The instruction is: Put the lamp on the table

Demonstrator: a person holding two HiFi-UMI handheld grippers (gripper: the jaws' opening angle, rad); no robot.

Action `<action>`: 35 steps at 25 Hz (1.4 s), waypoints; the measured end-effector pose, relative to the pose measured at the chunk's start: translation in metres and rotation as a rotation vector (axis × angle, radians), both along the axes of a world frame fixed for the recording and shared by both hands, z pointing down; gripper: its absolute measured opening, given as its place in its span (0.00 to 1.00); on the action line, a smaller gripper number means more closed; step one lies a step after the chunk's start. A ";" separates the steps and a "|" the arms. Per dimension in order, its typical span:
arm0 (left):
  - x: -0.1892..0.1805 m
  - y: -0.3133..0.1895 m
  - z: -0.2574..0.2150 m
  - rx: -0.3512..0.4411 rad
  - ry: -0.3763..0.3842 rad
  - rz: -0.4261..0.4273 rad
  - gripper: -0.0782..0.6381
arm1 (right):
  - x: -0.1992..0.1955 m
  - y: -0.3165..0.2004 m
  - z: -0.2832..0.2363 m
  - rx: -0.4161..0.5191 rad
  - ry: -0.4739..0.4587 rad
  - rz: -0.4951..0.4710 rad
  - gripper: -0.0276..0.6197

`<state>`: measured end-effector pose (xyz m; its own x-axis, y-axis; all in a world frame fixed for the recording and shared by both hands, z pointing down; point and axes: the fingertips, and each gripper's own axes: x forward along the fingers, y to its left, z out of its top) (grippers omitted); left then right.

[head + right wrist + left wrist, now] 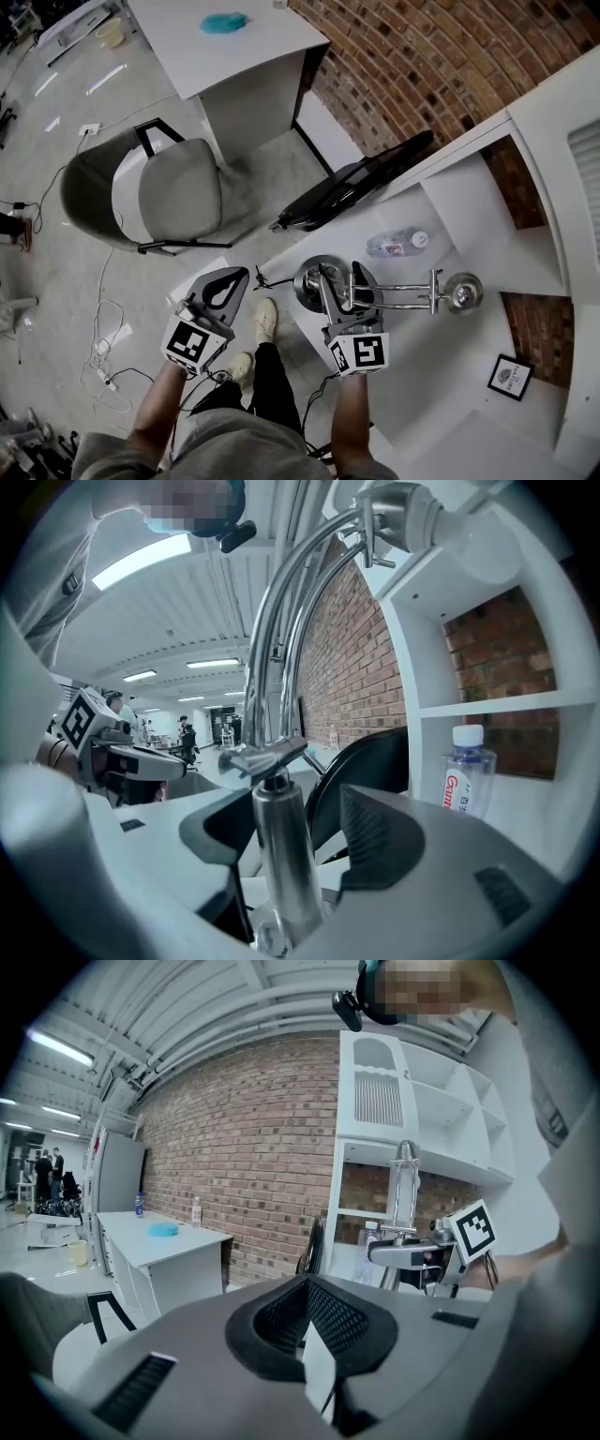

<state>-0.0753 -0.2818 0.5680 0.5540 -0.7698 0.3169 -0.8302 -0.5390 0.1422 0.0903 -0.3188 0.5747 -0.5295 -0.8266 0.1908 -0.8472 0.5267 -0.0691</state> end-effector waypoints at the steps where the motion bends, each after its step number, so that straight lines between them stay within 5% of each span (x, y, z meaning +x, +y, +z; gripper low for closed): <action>1: 0.000 0.001 -0.001 0.004 0.000 -0.001 0.11 | 0.001 0.002 0.000 -0.001 0.005 0.002 0.47; 22: 0.023 0.043 -0.042 0.079 -0.002 0.052 0.11 | 0.019 0.061 -0.020 -0.025 -0.011 0.030 0.47; 35: 0.031 0.084 -0.068 0.103 0.020 0.074 0.11 | 0.021 0.110 -0.065 0.019 0.004 0.071 0.34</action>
<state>-0.0445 -0.1976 0.4996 0.6159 -0.7545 0.2266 -0.7852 -0.6111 0.0995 0.1110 -0.2085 0.5101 -0.4684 -0.8657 0.1766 -0.8829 0.4662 -0.0567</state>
